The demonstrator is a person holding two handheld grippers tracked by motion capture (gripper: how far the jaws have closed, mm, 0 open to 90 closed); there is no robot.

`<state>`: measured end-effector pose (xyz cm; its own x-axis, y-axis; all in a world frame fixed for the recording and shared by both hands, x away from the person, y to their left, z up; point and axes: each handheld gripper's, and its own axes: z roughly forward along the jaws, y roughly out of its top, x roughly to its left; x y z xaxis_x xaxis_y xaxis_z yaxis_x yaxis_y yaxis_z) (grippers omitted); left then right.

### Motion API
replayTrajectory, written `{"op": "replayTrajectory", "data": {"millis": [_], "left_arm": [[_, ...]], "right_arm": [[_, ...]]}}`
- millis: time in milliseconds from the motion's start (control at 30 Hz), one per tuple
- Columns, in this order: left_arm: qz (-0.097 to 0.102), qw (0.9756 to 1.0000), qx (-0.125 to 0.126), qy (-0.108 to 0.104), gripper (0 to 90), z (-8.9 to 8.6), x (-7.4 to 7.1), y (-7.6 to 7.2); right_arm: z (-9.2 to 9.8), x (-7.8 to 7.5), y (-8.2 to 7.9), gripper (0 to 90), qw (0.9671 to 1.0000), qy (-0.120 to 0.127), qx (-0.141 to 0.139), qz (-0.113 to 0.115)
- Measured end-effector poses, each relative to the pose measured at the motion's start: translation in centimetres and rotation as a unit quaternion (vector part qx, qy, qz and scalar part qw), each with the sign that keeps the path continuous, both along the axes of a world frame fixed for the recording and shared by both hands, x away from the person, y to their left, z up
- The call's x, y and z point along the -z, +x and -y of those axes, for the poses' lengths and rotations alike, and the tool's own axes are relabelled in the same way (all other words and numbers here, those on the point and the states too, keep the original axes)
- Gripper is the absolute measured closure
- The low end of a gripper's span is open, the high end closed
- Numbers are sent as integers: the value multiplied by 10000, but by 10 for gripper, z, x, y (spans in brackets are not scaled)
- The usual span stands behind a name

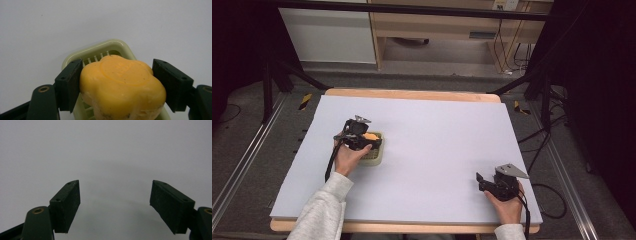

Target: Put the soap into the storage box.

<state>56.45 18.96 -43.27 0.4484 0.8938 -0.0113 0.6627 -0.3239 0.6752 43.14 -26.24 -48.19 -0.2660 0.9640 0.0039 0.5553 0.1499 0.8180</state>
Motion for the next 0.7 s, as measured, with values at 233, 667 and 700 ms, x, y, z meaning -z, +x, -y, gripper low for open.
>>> {"op": "replayTrajectory", "data": {"millis": [233, 667, 700], "left_arm": [[-66, 10000, 10, 46, 262, -2, 8, -1], [-137, 9999, 47, 34, 202, -8, 9, -5], [-129, 9999, 100, 33, 197, -9, 7, -7]], "right_arm": [[0, 0, 0, 244, 10000, -13, -5, -1], [-1, 0, 0, 236, 10000, -25, -31, 1], [-1, 0, 0, 236, 10000, -25, -31, 0]]}}
